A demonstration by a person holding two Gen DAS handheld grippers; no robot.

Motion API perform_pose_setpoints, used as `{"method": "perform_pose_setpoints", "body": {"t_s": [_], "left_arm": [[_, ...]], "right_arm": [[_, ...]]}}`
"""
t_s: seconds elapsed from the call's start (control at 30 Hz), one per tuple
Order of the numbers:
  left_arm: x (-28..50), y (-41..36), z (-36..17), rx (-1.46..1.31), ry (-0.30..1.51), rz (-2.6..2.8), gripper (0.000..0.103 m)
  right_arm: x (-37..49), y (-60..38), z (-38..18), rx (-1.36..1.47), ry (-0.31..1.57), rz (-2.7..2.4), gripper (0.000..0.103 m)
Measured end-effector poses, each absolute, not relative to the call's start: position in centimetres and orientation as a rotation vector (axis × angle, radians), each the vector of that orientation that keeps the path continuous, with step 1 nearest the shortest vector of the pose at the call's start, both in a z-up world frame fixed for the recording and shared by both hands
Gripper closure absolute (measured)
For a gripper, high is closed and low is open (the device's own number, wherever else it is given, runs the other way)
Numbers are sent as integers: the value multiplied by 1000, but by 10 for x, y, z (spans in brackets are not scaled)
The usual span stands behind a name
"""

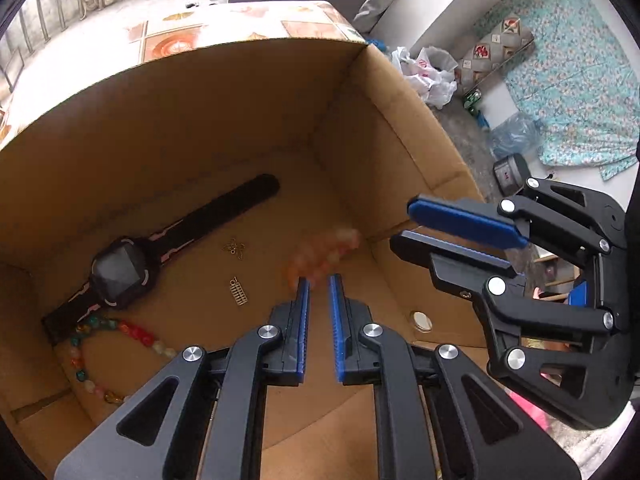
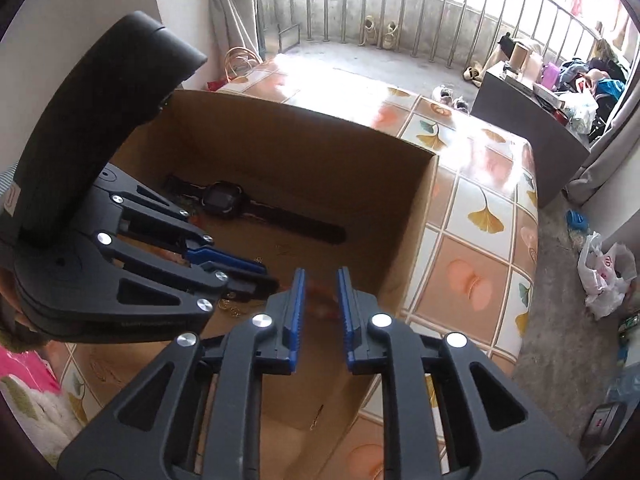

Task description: Organize jewelry

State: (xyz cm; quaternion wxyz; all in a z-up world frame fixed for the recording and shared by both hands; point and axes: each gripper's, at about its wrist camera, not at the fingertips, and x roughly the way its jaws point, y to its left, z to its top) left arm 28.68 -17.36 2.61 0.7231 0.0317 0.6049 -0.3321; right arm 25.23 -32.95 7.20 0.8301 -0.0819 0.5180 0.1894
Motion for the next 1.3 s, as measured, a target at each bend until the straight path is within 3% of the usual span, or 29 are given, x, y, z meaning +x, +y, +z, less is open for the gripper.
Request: {"method": "perform_pose_setpoints", "body": {"t_s": [0.17,0.3,0.33,0.4,0.5,0.57,0.7,0.83,1.3], "left_arm": [[281,-161,37,56,1306,-715,92],[262,-131,65,62,1190,-685,90],[252,-117,76,60,1142,-668,86],[235,-85,96,34,1049,-617,65],[208,-26,118,-34,912,-500,39],[200,8,118,-92,886,-418,32],[211,52,69,-316,1075,-375,31],[215,62,27,-519,1197,-468,31],[177,51,27,-450,1165,-429,30]], "right_arm": [[249,-345,80,-107,1076,376,87],[238,-365,91,3,1051,353,73],[234,-369,95,24,1040,332,59],[221,-379,102,61,994,280,43],[206,-397,99,206,992,288,37],[202,-402,86,306,1034,302,36],[203,-398,49,476,1158,370,36],[200,-381,47,452,1163,370,34],[174,-365,52,372,1185,297,34]]}}
